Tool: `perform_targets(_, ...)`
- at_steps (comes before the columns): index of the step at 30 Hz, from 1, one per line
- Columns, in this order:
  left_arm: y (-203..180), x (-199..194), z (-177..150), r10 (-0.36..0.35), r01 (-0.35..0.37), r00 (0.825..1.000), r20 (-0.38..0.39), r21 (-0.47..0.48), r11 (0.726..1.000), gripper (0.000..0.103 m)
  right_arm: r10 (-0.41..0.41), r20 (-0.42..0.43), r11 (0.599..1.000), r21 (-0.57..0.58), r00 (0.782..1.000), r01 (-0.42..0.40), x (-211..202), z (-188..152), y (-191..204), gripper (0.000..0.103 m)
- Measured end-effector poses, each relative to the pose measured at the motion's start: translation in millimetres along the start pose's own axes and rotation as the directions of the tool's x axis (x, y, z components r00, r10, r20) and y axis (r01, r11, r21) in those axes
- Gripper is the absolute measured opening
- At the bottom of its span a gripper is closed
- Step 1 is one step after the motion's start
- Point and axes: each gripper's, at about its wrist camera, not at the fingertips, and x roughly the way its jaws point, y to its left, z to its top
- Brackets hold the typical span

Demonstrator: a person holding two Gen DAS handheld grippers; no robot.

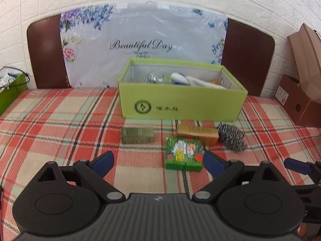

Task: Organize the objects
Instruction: 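Move both tools back from the lime box toward the remaining items, then grasp the green printed box with the left tool while the right tool grasps the steel wool scrubber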

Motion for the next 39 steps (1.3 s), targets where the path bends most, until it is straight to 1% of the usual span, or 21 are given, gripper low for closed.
perform_targets(3,1,9,-9,-0.019,0.020,0.999,-0.027,0.003,1.000,0.098,-0.011,-0.016,1.000,0.003,1.000,0.012,2,-9,-2,0.103)
perform_targets(5,0,14,-10,-0.044,0.044,0.998,-0.033,-0.002,0.999,0.097,-0.015,-0.024,1.000,0.015,1.000,0.016,4,-12,-4,0.103)
perform_targets(9,-9,28,-4,-0.088,0.088,0.996,-0.033,-0.019,0.996,0.097,-0.017,-0.032,0.999,0.028,0.999,0.018,6,-14,-8,0.103)
perform_targets(12,-18,43,-1,-0.108,0.107,0.993,-0.044,-0.027,0.994,0.097,-0.027,-0.025,0.999,0.019,0.999,0.028,5,-15,-9,0.103)
perform_targets(14,-24,55,-1,-0.101,0.099,0.993,-0.058,-0.025,0.995,0.092,-0.027,-0.023,0.999,0.018,0.999,0.027,4,-16,-11,0.103)
perform_targets(17,-26,72,-1,-0.102,0.100,0.991,-0.081,-0.025,0.995,0.081,-0.026,-0.021,1.000,0.012,0.999,0.027,2,-17,-14,0.103)
perform_targets(18,-25,76,-2,-0.104,0.102,0.990,-0.096,-0.025,0.994,0.067,-0.026,-0.020,1.000,0.009,0.999,0.026,2,-17,-15,0.103)
perform_targets(19,-23,79,-2,-0.115,0.113,0.987,-0.112,-0.028,0.993,0.063,-0.024,-0.018,1.000,0.006,1.000,0.024,2,-17,-15,0.103)
perform_targets(21,-16,77,-4,-0.149,0.145,0.983,-0.106,-0.041,0.989,0.063,-0.011,-0.018,1.000,-0.006,1.000,0.011,4,-16,-17,0.102)
perform_targets(24,-7,66,-9,-0.197,0.194,0.975,-0.108,-0.039,0.980,0.063,-0.002,-0.033,0.999,-0.038,0.999,0.001,14,-11,-17,0.091)
perform_targets(25,-5,62,-11,-0.198,0.196,0.975,-0.102,-0.030,0.980,0.063,0.003,-0.039,0.998,-0.056,0.999,-0.006,20,-8,-17,0.086)
perform_targets(26,-2,57,-14,-0.197,0.196,0.976,-0.097,-0.025,0.980,0.063,0.008,-0.039,0.997,-0.075,0.999,-0.011,25,-5,-16,0.085)
perform_targets(31,14,44,-24,-0.199,0.196,0.975,-0.098,-0.039,0.980,0.063,0.004,-0.034,0.989,-0.147,0.999,-0.009,54,12,-16,0.084)
perform_targets(35,18,38,-28,-0.198,0.195,0.976,-0.093,-0.042,0.980,0.063,0.016,-0.027,0.981,-0.193,1.000,-0.021,75,21,-13,0.084)
perform_targets(37,19,36,-29,-0.195,0.192,0.977,-0.088,-0.042,0.981,0.063,0.010,-0.023,0.979,-0.204,1.000,-0.015,85,24,-11,0.083)
perform_targets(39,20,35,-31,-0.189,0.186,0.978,-0.087,-0.040,0.982,0.063,0.018,-0.032,0.980,-0.197,0.999,-0.024,94,26,-12,0.069)
